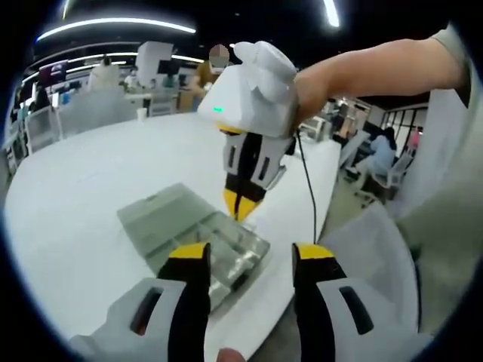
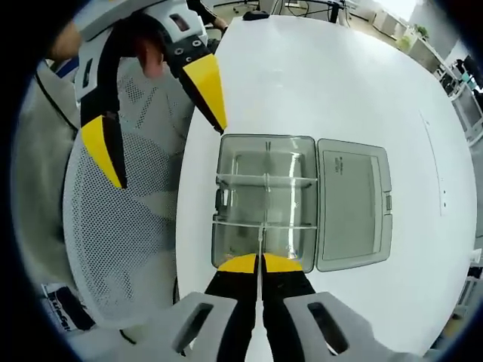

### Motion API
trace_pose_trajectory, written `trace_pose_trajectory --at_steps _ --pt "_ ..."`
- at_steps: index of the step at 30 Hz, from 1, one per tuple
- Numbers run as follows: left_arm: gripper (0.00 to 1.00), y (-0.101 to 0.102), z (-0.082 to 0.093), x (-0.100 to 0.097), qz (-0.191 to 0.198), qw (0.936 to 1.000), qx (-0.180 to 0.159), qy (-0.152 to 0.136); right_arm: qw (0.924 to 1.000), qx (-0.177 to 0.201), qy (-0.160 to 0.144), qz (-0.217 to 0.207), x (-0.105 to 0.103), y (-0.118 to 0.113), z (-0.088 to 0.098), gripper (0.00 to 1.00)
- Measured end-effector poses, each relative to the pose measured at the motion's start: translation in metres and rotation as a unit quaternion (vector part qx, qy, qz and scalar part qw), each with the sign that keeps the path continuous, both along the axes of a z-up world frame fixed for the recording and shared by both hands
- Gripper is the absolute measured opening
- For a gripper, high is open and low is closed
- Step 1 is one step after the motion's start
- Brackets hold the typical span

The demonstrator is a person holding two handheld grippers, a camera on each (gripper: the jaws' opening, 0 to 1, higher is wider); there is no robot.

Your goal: Insert the divider into the dual guide fixture by aligning both edges with the guide slots and pushing it downward to the bottom, including one-sided entry, uneven engagement, binding, and posture correction.

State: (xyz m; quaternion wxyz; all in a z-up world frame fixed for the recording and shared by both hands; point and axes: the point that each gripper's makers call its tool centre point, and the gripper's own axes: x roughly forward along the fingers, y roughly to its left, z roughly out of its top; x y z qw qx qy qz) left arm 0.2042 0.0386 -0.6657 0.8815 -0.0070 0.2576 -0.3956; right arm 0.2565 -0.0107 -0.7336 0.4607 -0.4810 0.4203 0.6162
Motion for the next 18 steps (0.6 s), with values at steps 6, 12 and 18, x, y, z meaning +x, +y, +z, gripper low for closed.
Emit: trace_pose_trajectory --at_steps 6,12,18 --pt "0.41 0.0004 -0.0002 -0.0009 0.001 1.0000 -0.001 0.000 1.0000 -0.007 -0.002 -0.006 0.0002 0.0002 -0.0003 0.00" --pt "0.41 -0.0001 0.0003 -0.0011 0.001 1.0000 -0.002 0.000 0.9999 -0.010 -0.003 -0.007 0.0006 -0.0001 0.0002 0.00" --pt "0.41 0.0003 0.0006 -0.0015 0.002 1.0000 -0.003 0.000 0.9999 -0.015 -0.007 -0.004 0.0013 -0.0006 -0.0010 0.00"
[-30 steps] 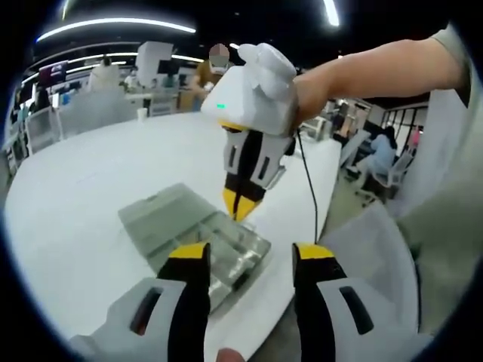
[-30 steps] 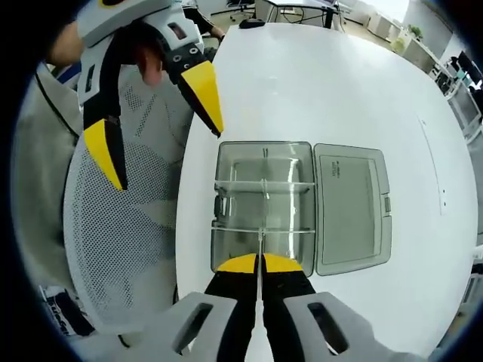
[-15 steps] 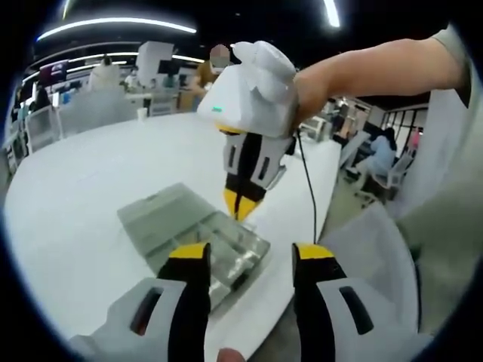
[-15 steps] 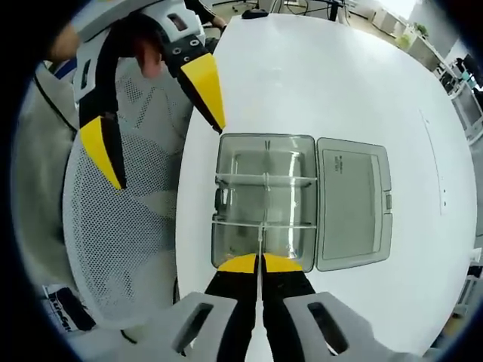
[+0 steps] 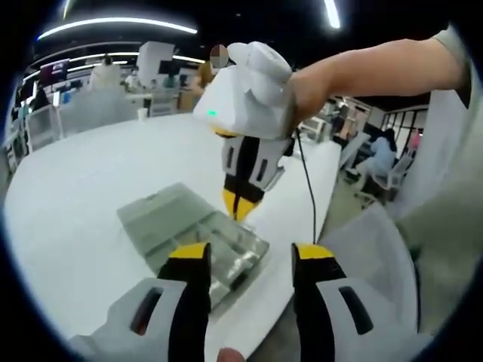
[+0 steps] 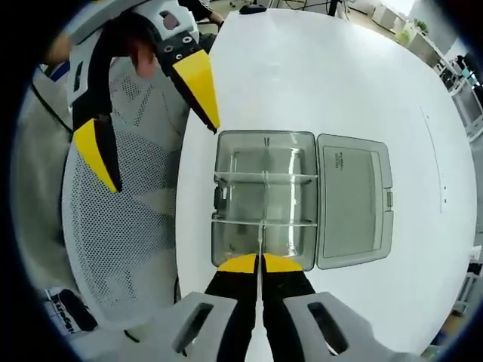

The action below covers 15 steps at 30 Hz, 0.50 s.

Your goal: Insert the divider into the dual guide fixture by aligning both edges with the guide slots and pushing it downward to the bottom, including one-sided entry, uneven engagement, binding, and posture correction.

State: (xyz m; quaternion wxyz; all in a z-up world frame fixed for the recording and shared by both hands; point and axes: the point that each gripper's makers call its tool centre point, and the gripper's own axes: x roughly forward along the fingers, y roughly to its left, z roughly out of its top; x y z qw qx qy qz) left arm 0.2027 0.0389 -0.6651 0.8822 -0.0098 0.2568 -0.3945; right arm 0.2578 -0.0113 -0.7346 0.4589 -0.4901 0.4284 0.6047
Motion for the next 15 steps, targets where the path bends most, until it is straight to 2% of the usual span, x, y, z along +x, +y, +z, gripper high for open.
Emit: trace_pose_trajectory --at_steps 15 --pt "0.40 0.0009 -0.0001 -0.0002 0.002 1.0000 -0.001 -0.001 1.0000 -0.008 -0.003 -0.001 0.0018 -0.0003 -0.0016 0.00"
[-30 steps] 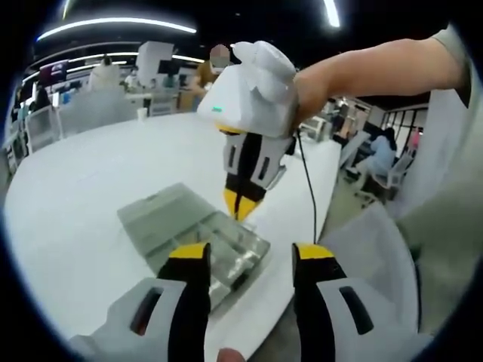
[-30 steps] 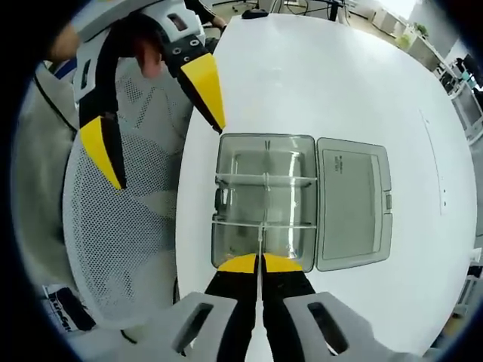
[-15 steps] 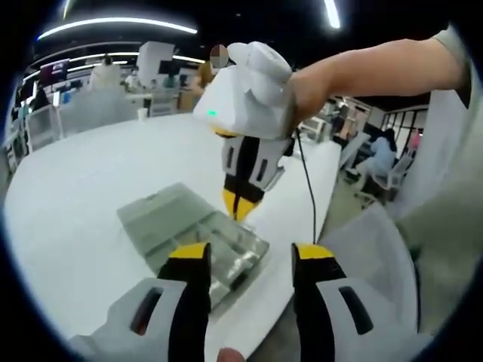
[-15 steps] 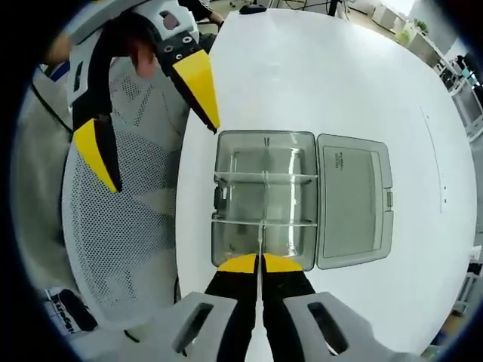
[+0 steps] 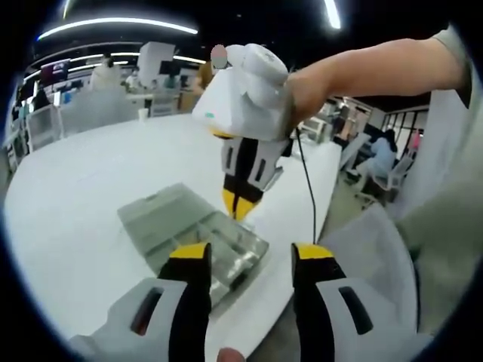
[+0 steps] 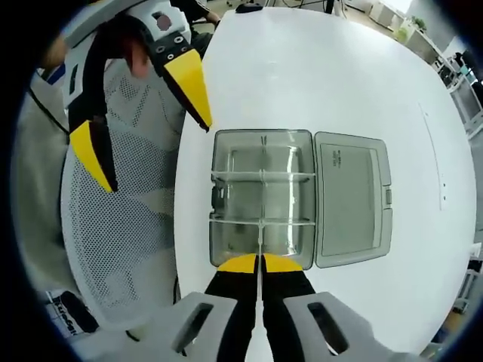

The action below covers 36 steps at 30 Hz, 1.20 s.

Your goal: Insert the divider into the dual guide fixture by aligning both edges with the guide slots and pushing it downward to the bottom, including one-sided entry, uneven engagement, binding, and posture correction.

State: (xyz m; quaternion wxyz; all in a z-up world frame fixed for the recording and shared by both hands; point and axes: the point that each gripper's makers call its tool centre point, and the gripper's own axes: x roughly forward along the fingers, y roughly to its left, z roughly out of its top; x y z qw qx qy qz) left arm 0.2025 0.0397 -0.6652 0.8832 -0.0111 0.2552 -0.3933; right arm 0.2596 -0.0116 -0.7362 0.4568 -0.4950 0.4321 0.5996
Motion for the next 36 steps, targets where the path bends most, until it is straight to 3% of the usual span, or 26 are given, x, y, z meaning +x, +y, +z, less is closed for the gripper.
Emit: trace_pose_trajectory --at_steps 15,36 --pt "0.40 -0.0002 0.0007 -0.0001 0.002 1.0000 -0.002 -0.001 0.9993 -0.035 -0.006 0.006 -0.0005 -0.0035 -0.0011 0.00" --pt "0.40 0.0001 0.0037 -0.0006 0.005 1.0000 -0.003 -0.002 0.9982 -0.054 -0.010 0.025 -0.0015 0.0005 -0.0001 0.00"
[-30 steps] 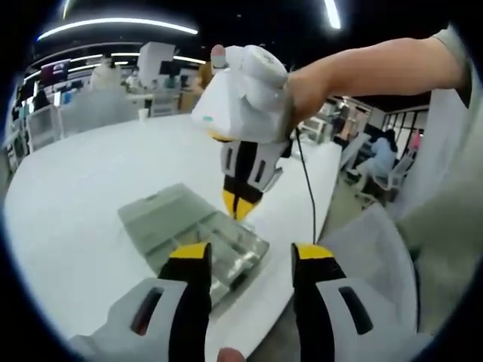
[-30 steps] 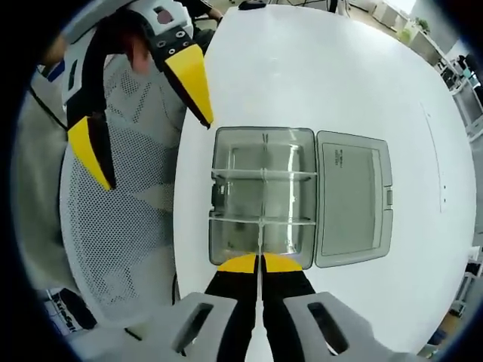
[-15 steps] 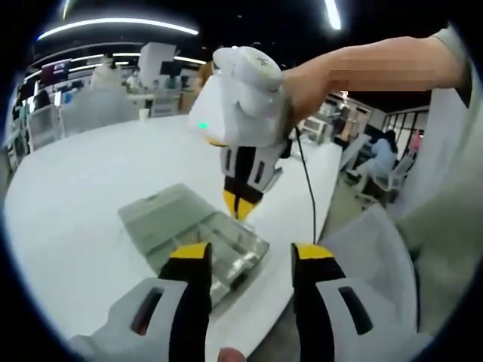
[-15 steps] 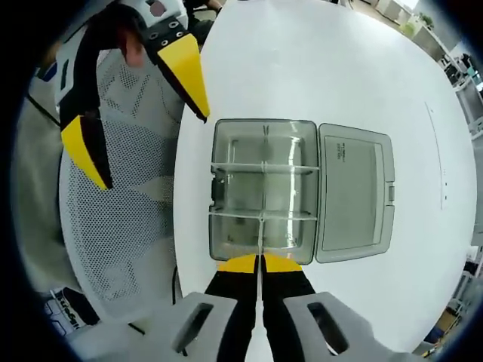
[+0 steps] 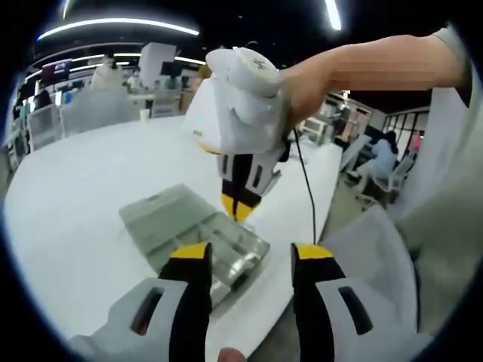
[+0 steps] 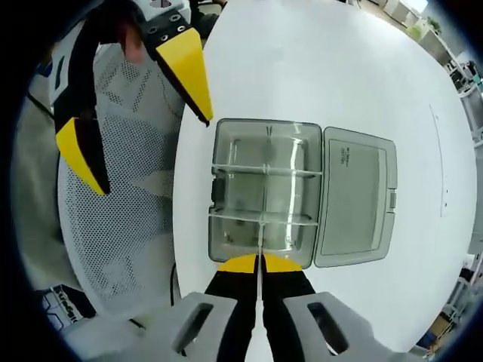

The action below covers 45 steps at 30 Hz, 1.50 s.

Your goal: Insert the divider into the dual guide fixture by aligning both edges with the guide slots and pushing it downward to the bottom, including one-sided entry, uneven engagement, binding, and posture correction.

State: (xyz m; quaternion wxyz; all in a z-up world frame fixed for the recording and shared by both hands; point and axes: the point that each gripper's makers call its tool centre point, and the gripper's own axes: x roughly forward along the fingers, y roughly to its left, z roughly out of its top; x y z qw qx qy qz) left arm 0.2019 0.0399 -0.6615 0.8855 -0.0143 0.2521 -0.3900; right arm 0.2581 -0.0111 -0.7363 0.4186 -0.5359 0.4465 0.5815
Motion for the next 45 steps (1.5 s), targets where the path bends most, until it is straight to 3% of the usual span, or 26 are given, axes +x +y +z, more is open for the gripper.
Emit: trace_pose_trajectory --at_steps 8,25,45 --pt "0.40 0.002 0.000 0.002 0.002 1.0000 0.000 0.000 0.9999 -0.009 -0.002 0.011 0.002 0.002 -0.003 0.00" --pt "0.40 0.001 -0.001 0.000 -0.001 1.0000 0.003 0.001 0.9994 -0.015 0.002 -0.030 -0.002 0.004 -0.004 0.00" --pt "0.39 0.000 -0.004 -0.003 -0.006 0.9999 0.010 0.007 0.9989 -0.009 0.009 -0.045 -0.002 0.004 -0.012 0.00"
